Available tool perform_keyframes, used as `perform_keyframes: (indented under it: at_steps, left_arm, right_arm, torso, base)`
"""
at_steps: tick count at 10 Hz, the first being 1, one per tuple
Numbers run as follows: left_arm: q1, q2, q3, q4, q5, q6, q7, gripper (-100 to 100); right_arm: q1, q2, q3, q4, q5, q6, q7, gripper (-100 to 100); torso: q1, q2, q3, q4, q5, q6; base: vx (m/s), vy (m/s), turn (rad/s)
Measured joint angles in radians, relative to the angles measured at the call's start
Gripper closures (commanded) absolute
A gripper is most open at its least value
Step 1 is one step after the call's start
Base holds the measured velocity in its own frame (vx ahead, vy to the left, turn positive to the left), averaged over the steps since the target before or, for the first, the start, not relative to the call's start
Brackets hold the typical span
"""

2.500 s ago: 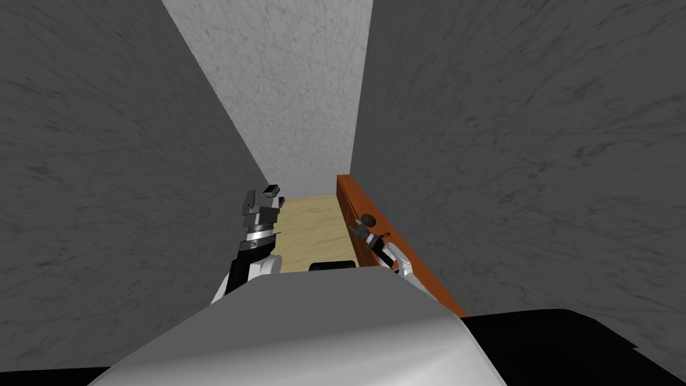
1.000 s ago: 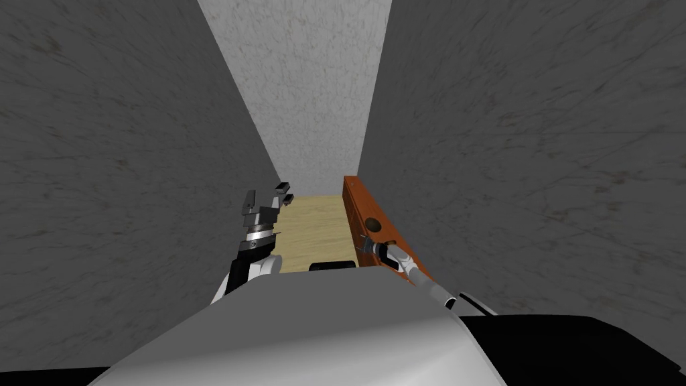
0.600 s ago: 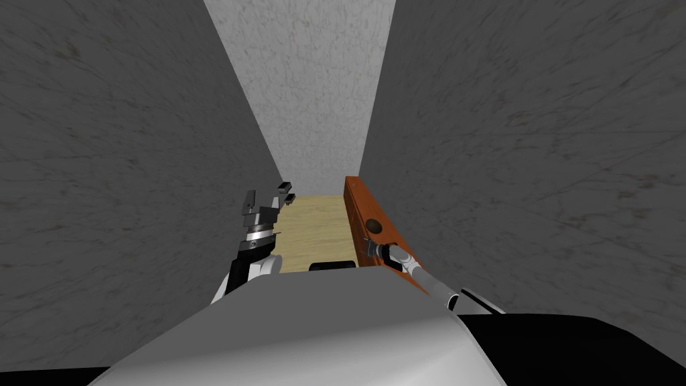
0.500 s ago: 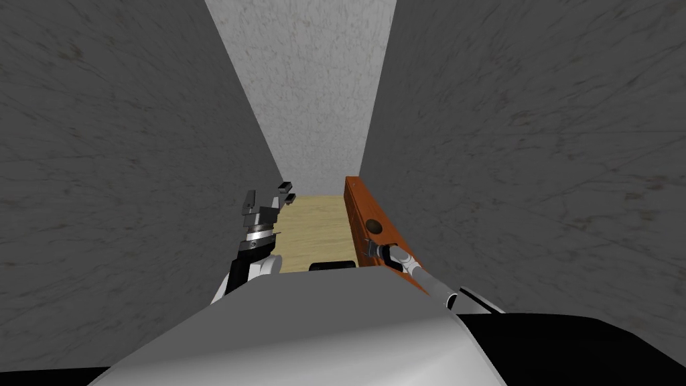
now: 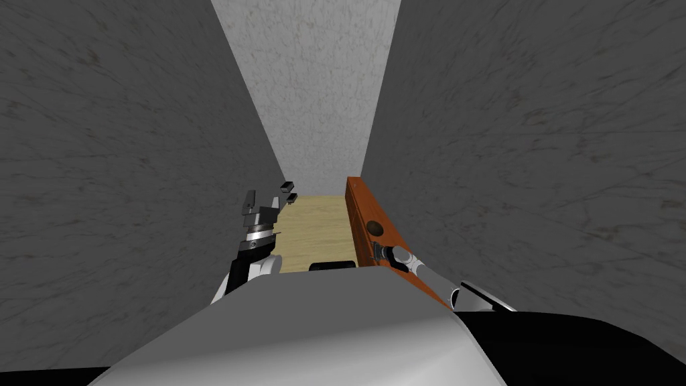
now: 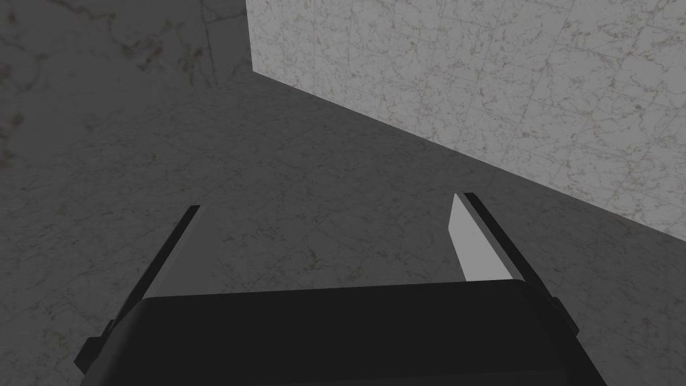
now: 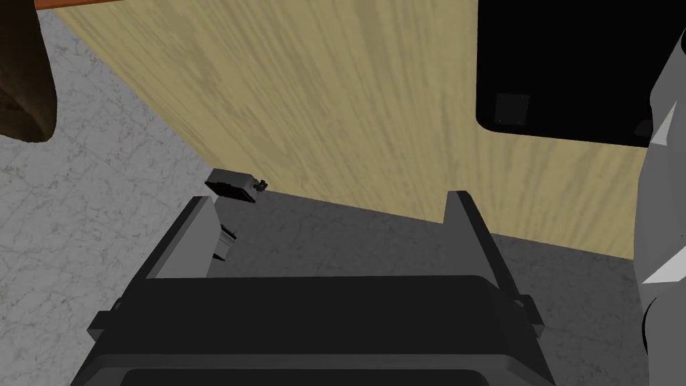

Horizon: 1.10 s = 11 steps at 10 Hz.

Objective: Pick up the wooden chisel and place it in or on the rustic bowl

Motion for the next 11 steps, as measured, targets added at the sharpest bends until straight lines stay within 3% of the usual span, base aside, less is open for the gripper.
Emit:
perform_keyframes:
  at_steps: [2, 6, 8, 11]
  left_arm:
    - [0.0, 0.0, 0.0, 0.0, 0.0, 0.0, 0.0, 0]
    - [0.0, 0.0, 0.0, 0.0, 0.0, 0.0, 0.0, 0]
    - [0.0, 0.0, 0.0, 0.0, 0.0, 0.0, 0.0, 0]
    - [0.0, 0.0, 0.0, 0.0, 0.0, 0.0, 0.0, 0]
  right_arm:
    - [-0.001, -0.014, 0.019, 0.032, 0.047, 0.012, 0.017, -100]
    - [-0.043, -0.034, 0.053, 0.139, 0.123, 0.021, 0.06, -100]
    - [-0.066, -0.05, 0.088, 0.18, 0.182, 0.037, 0.051, -100]
    - [-0.067, -0.079, 0.124, 0.195, 0.254, 0.062, 0.036, -100]
  torso:
    - [0.0, 0.0, 0.0, 0.0, 0.0, 0.0]
    - [0.0, -0.001, 0.0, 0.0, 0.0, 0.0]
    - [0.0, -0.001, 0.0, 0.0, 0.0, 0.0]
    - [0.0, 0.0, 0.0, 0.0, 0.0, 0.0]
  base:
    - [0.024, -0.023, 0.036]
    - [0.032, -0.031, 0.04]
    - [0.033, -0.028, 0.026]
    - [0.027, -0.026, 0.014]
